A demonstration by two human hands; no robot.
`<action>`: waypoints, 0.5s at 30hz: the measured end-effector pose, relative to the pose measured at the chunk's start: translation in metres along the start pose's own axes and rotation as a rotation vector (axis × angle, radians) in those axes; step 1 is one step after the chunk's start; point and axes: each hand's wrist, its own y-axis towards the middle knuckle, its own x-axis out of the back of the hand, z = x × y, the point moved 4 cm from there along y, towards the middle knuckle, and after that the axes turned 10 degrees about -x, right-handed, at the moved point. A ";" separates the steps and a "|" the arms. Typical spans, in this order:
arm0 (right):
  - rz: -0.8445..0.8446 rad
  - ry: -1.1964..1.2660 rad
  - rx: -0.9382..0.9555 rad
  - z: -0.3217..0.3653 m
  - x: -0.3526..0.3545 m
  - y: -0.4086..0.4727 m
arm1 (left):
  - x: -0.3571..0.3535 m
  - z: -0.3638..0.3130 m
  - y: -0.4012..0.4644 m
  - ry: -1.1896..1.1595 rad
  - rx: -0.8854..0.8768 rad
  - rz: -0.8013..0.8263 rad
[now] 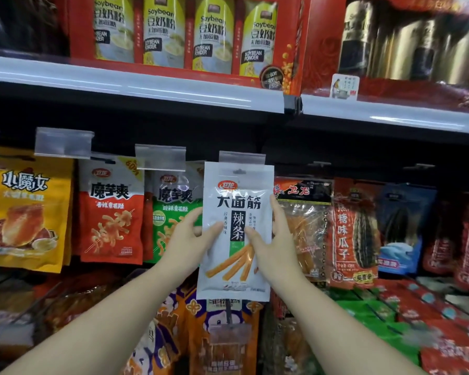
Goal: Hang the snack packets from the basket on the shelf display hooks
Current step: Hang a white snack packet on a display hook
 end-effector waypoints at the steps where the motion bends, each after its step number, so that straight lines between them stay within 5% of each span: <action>1: 0.012 -0.008 -0.007 0.000 0.000 0.000 | 0.000 0.002 0.000 0.020 -0.018 0.000; 10: 0.051 -0.043 -0.050 -0.005 0.000 0.007 | -0.004 0.001 0.007 0.364 -0.105 0.097; 15: 0.080 -0.079 -0.003 -0.004 0.000 0.004 | -0.002 -0.006 0.004 0.363 -0.174 0.082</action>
